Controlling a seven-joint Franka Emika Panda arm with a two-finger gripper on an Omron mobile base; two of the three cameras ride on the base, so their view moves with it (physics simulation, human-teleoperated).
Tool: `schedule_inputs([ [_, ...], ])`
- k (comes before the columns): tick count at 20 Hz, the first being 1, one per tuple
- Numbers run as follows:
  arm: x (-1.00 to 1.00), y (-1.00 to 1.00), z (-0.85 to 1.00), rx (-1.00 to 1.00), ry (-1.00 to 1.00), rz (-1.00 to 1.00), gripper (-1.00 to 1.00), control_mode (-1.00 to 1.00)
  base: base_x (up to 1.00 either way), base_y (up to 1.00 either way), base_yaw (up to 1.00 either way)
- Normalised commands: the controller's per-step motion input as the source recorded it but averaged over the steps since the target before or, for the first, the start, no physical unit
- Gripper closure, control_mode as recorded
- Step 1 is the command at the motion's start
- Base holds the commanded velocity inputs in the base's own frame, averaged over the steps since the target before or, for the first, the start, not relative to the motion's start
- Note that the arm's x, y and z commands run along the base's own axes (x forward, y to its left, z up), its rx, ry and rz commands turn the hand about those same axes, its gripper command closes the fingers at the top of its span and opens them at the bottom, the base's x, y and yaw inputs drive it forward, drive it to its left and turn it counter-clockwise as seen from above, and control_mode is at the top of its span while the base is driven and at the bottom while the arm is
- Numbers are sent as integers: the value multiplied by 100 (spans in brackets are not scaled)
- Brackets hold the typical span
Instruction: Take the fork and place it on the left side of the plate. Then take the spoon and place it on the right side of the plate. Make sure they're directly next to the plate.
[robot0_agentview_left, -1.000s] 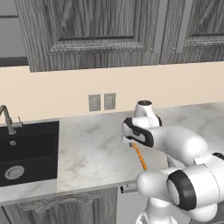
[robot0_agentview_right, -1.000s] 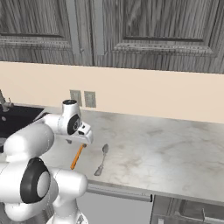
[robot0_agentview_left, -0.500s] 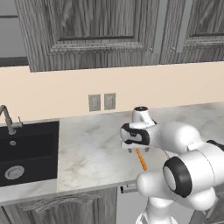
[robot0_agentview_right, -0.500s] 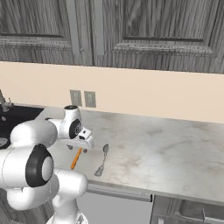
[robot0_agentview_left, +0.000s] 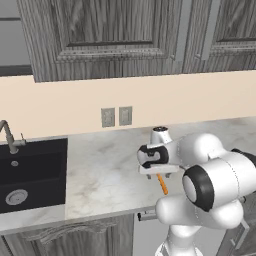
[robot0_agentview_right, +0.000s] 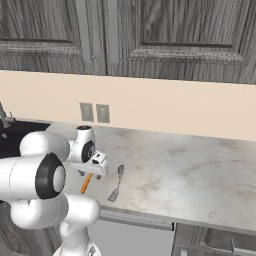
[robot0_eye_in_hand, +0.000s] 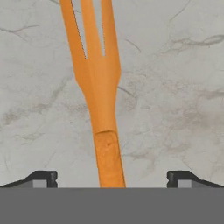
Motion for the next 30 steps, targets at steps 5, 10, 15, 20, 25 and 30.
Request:
schedule_inputs([
  [5,0,0,-17,0,0,1,-100,-100,0,0,0],
  [10,-2,0,-6,0,0,1,100,-100,0,0,0],
  [15,-10,0,0,0,2,0,100,-100,0,0,0],
  [20,-17,-2,7,2,1,3,100,-100,0,0,0],
  [25,-24,0,35,4,1,1,100,-100,0,0,0],
  [30,-32,0,49,3,0,0,100,-100,0,0,0],
])
